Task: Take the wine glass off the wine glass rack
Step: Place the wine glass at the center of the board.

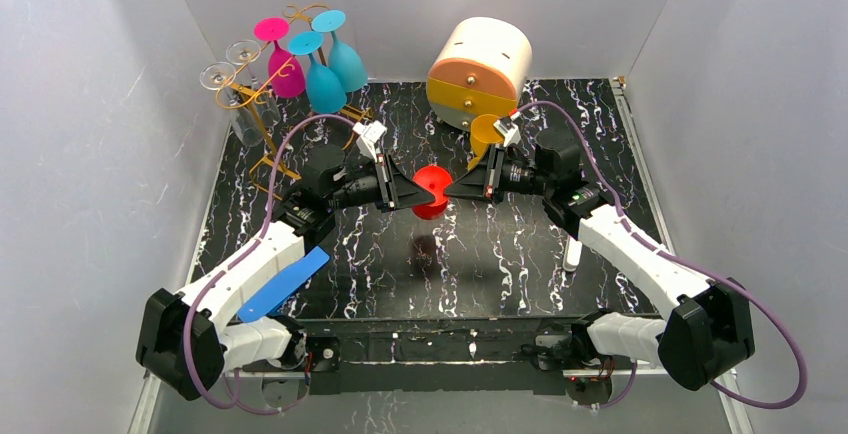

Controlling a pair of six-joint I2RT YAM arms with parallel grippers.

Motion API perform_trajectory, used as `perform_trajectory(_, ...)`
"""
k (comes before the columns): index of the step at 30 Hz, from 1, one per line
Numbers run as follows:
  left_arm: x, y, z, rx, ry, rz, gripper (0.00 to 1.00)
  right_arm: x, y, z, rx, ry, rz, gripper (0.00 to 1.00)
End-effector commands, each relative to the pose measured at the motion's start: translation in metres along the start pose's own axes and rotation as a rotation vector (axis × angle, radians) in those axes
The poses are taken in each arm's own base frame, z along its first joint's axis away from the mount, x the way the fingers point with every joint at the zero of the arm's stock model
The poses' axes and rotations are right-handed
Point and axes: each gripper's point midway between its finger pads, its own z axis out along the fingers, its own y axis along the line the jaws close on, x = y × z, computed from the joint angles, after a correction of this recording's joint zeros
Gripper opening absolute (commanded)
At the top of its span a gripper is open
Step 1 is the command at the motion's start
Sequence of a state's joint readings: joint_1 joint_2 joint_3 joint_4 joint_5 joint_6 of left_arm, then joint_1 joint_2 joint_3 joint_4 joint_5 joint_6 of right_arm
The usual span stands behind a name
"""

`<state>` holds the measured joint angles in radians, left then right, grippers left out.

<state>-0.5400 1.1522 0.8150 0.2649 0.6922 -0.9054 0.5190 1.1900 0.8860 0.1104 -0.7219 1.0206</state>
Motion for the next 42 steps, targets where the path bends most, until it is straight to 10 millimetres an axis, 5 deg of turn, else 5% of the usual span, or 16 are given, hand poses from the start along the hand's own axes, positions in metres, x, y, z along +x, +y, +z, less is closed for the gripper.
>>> perform_trajectory(1,-0.003,-0.018,-0.002,0.052,0.005,0.065,0.15,0.001,0.006,-0.002,-0.026,-0.003,-0.036,0.01)
perform_trajectory(6,-0.004,-0.020,-0.002,0.055,0.008,0.078,0.00,0.000,0.008,-0.001,-0.030,0.000,-0.036,0.01)
perform_trajectory(10,-0.006,-0.024,-0.002,0.073,0.006,0.094,0.00,0.000,0.008,-0.002,-0.031,-0.002,-0.040,0.08)
perform_trajectory(17,-0.003,-0.020,-0.008,0.043,0.015,0.222,0.00,-0.009,0.012,-0.005,0.001,-0.043,-0.076,0.51)
perform_trajectory(29,0.000,0.005,-0.035,-0.104,-0.046,0.482,0.00,-0.044,0.017,-0.030,0.143,-0.257,-0.222,0.75)
perform_trajectory(38,0.037,-0.016,-0.049,0.133,0.061,0.795,0.00,-0.061,0.000,-0.054,0.305,-0.410,-0.231,0.85)
perform_trajectory(42,0.038,-0.005,-0.056,0.103,0.036,0.938,0.00,-0.068,-0.026,-0.065,0.445,-0.471,-0.155,0.91)
